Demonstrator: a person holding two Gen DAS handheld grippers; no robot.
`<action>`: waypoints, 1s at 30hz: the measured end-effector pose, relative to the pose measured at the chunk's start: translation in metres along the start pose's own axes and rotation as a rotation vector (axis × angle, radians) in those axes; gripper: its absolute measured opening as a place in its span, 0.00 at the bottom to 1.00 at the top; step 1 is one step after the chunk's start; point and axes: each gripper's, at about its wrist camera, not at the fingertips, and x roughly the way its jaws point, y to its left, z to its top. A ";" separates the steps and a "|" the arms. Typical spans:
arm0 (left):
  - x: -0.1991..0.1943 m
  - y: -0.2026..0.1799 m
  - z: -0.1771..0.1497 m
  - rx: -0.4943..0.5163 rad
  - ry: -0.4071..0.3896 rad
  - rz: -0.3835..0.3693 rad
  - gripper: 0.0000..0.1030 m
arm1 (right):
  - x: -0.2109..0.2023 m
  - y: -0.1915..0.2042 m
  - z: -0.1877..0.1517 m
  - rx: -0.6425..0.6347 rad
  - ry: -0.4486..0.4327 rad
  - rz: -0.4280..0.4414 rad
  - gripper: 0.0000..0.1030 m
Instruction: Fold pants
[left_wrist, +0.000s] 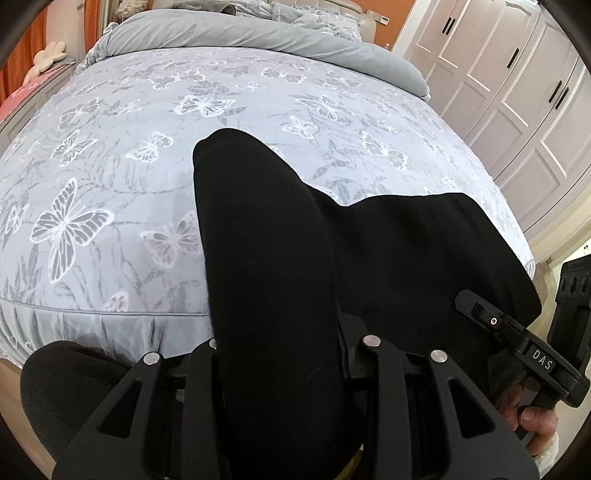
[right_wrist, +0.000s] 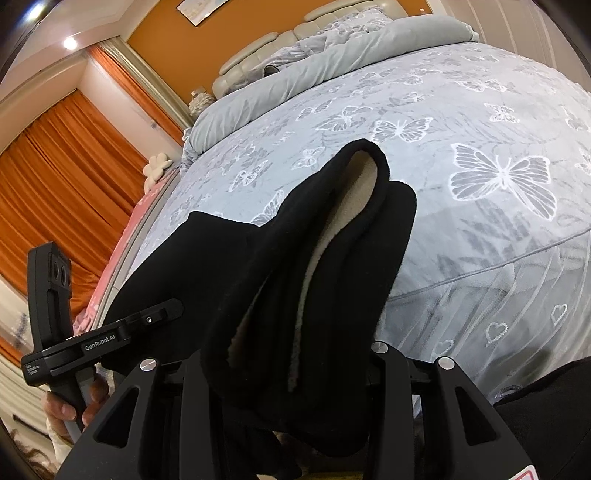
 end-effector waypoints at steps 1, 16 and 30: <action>-0.001 0.000 0.001 0.002 -0.001 0.003 0.31 | 0.000 0.001 0.001 0.000 0.001 0.002 0.34; -0.007 0.001 0.042 0.015 -0.025 0.025 0.31 | 0.015 0.006 0.048 -0.009 -0.006 0.030 0.34; 0.011 0.004 0.116 0.061 -0.066 0.069 0.31 | 0.047 0.010 0.114 -0.030 -0.044 0.063 0.34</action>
